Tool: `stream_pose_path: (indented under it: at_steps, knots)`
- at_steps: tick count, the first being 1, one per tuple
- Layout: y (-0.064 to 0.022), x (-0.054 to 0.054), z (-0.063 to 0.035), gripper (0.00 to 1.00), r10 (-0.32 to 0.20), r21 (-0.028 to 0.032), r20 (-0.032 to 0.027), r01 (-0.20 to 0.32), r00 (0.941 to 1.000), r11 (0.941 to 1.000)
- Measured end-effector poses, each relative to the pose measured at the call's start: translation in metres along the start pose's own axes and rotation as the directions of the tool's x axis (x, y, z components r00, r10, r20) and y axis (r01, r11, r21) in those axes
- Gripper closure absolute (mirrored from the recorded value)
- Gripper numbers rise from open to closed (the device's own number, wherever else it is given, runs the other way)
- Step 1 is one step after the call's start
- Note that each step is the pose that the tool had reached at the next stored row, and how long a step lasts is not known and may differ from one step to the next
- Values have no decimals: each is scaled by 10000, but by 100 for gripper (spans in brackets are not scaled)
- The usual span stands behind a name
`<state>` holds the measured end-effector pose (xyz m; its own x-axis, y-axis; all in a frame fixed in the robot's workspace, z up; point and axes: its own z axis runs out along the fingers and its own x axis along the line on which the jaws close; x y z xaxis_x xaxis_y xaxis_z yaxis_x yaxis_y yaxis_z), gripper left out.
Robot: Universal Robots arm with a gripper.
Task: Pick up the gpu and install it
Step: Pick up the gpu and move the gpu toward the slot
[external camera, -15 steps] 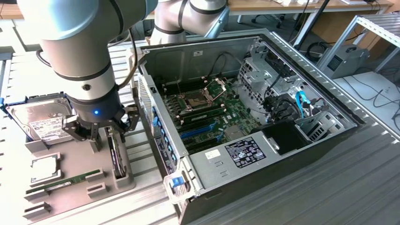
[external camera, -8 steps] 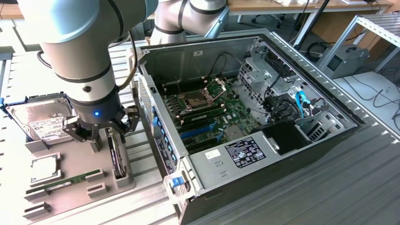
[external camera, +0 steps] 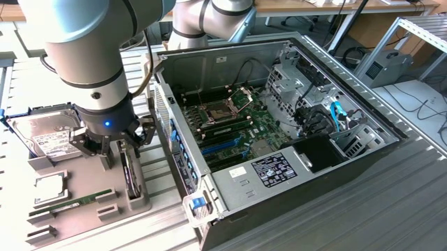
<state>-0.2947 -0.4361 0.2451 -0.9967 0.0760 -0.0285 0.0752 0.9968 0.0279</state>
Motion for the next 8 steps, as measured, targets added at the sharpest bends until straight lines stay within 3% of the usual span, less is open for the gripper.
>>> stream_pose_path:
  at_steps: [8]
  knots:
    - [6, 6, -8, 45, -2, -4, 9, 2, 10000, 10000]
